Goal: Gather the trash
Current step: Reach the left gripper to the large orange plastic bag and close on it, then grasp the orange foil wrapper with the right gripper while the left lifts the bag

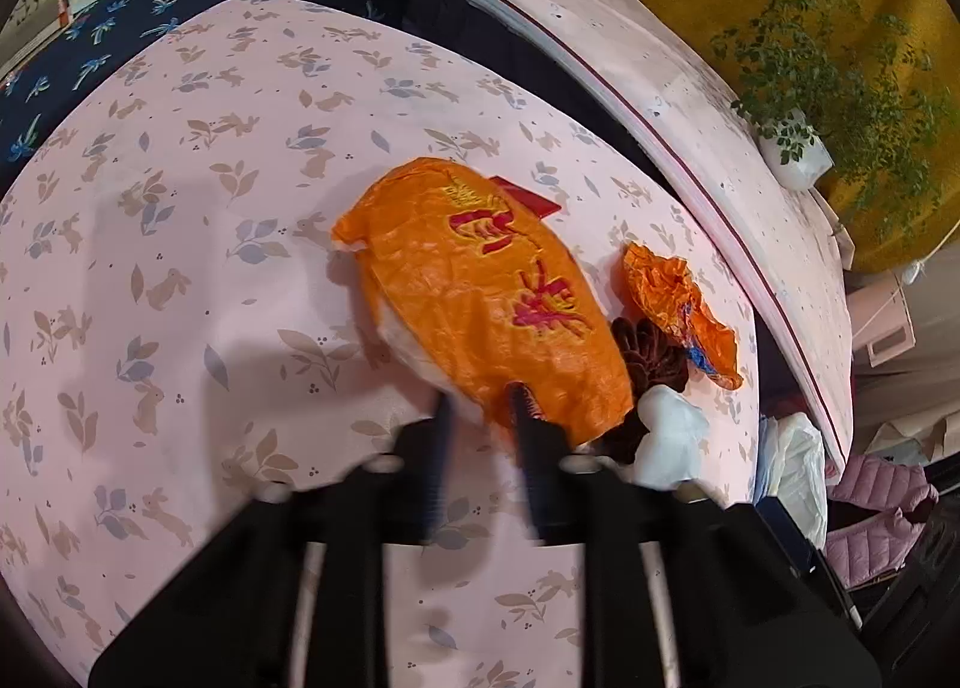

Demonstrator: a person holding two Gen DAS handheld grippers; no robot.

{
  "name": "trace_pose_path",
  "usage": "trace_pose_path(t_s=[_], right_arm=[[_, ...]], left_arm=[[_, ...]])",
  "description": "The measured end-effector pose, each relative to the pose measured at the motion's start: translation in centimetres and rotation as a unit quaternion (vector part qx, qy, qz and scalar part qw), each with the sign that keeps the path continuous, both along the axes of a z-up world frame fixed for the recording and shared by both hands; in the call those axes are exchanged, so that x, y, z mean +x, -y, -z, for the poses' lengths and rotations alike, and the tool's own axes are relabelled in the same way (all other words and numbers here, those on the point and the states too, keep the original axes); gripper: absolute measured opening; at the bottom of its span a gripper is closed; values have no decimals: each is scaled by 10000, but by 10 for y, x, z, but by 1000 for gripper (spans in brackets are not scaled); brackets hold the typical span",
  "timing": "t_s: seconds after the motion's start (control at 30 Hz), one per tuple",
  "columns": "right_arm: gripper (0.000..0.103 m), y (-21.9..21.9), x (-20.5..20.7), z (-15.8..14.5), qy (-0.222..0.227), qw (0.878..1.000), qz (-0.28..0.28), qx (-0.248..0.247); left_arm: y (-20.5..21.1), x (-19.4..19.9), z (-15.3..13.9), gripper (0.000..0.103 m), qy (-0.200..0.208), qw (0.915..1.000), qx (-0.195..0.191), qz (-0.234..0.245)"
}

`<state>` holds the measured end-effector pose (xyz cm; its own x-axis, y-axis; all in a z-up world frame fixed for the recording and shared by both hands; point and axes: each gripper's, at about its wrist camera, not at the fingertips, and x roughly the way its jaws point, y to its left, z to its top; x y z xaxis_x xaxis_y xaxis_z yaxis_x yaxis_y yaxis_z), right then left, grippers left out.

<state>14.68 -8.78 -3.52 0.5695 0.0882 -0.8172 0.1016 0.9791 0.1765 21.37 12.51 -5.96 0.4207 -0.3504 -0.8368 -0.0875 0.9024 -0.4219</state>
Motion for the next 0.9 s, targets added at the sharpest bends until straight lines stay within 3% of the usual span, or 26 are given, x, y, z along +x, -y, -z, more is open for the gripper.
trace_pose_path(t_s=[0.1, 0.47, 0.8, 0.9], right_arm=[[60, 4, 5, -1, 19, 10000, 57, -16], [60, 30, 30, -15, 182, 9991, 375, 34], [60, 60, 73, 9, -63, 9973, 720, 134], [55, 67, 89, 21, -193, 9961, 818, 254]], left_arm=[[-1, -4, -6, 2, 118, 9999, -15, 61], [8, -6, -43, 0, 736, 9964, 270, 329], [36, 20, -76, 0, 1192, 9905, 348, 584], [47, 30, -80, 0, 1269, 9888, 419, 665]])
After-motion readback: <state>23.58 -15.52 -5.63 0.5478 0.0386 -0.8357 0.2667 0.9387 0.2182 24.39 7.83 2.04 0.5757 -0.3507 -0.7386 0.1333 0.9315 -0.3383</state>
